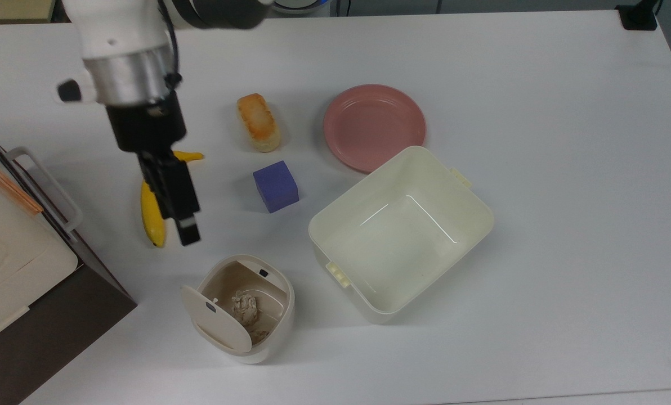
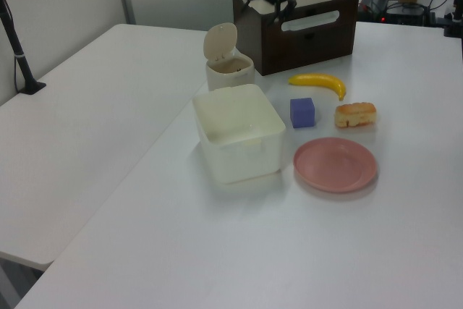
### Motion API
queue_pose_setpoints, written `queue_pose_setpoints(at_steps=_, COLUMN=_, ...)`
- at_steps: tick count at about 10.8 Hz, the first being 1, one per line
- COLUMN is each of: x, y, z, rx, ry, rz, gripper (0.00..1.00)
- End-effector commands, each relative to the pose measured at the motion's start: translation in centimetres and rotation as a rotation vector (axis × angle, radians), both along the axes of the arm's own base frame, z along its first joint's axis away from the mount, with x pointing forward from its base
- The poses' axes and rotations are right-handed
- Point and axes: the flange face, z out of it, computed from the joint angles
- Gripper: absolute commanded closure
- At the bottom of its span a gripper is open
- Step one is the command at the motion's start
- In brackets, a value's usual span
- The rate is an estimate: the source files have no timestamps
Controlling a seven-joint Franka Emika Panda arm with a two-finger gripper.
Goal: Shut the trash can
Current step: 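Raise the gripper high away from the trash can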
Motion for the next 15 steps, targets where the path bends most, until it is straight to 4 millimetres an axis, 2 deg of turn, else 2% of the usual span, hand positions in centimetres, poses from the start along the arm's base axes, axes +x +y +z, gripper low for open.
queue_pose_setpoints(at_steps=1, x=-2.0, y=-0.4, z=4.4, rx=0.054, ry=-0.065, rz=-0.034, gripper=0.0)
queue_pose_setpoints(at_steps=2, x=-2.8, y=-0.4, z=6.4, rx=0.161, ry=-0.109, rz=-0.065, gripper=0.0)
queue_pose_setpoints(at_steps=3, x=-3.7, y=-1.1, z=7.4, rx=0.265, ry=-0.133, rz=-0.104, gripper=0.0)
queue_pose_setpoints(at_steps=4, x=-4.0, y=-2.4, z=7.1, rx=0.284, ry=-0.134, rz=-0.127, gripper=0.0)
queue_pose_setpoints(at_steps=7, x=-4.3, y=-2.9, z=7.6, rx=0.261, ry=-0.144, rz=-0.128, gripper=0.0)
queue_pose_setpoints(at_steps=8, x=-4.7, y=-3.1, z=8.4, rx=0.191, ry=-0.146, rz=-0.113, gripper=0.0)
queue_pose_setpoints(at_steps=10, x=-6.2, y=-2.2, z=10.2, rx=-0.116, ry=-0.026, rz=0.02, gripper=0.0)
queue_pose_setpoints(at_steps=11, x=-7.0, y=-1.5, z=9.2, rx=-0.163, ry=0.149, rz=0.104, gripper=0.0)
queue_pose_setpoints(at_steps=12, x=-7.8, y=-1.0, z=9.9, rx=-0.183, ry=0.228, rz=0.191, gripper=0.0)
queue_pose_setpoints(at_steps=14, x=-9.5, y=-0.4, z=10.4, rx=-0.235, ry=0.322, rz=0.283, gripper=0.0)
queue_pose_setpoints(at_steps=15, x=-9.6, y=0.0, z=10.2, rx=-0.265, ry=0.35, rz=0.295, gripper=0.0)
